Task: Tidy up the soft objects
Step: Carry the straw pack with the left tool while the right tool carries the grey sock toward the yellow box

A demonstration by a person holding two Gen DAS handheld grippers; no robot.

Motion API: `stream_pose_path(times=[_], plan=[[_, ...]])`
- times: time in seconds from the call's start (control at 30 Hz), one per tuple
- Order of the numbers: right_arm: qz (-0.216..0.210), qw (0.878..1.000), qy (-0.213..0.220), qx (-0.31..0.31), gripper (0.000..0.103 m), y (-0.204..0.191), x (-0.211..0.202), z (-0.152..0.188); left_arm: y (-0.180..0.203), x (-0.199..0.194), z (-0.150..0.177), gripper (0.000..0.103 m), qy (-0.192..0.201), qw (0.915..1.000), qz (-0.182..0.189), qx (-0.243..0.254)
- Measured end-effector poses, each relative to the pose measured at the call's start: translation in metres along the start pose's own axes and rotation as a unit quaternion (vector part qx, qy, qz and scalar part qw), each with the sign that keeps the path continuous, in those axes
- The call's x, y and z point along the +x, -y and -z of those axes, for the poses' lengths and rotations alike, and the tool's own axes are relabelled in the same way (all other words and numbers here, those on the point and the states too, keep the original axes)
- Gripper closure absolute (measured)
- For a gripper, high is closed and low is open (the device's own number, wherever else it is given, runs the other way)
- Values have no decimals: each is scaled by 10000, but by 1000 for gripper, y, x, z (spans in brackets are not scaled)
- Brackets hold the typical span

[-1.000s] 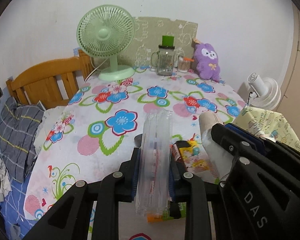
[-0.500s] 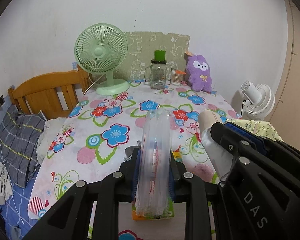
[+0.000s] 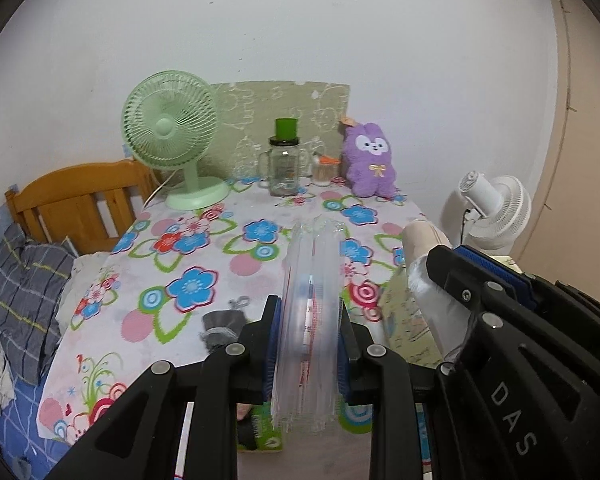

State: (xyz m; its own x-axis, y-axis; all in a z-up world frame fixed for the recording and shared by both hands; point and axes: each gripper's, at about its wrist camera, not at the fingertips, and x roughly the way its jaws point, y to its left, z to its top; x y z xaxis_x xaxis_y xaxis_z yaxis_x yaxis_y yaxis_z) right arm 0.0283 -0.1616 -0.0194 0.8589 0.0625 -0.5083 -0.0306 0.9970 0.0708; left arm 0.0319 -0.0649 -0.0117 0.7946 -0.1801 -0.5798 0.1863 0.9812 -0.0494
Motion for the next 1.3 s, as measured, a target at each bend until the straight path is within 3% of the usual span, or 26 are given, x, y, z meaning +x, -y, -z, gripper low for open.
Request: stream_pose_path(times=[0.8, 1.3], plan=[[729, 9965, 122, 390, 88, 95, -14, 1, 94, 27, -9, 80, 50, 9970, 565, 533], [896, 9935, -67, 692, 88, 139, 7, 12, 129, 60, -4, 77, -155, 9944, 718, 757]])
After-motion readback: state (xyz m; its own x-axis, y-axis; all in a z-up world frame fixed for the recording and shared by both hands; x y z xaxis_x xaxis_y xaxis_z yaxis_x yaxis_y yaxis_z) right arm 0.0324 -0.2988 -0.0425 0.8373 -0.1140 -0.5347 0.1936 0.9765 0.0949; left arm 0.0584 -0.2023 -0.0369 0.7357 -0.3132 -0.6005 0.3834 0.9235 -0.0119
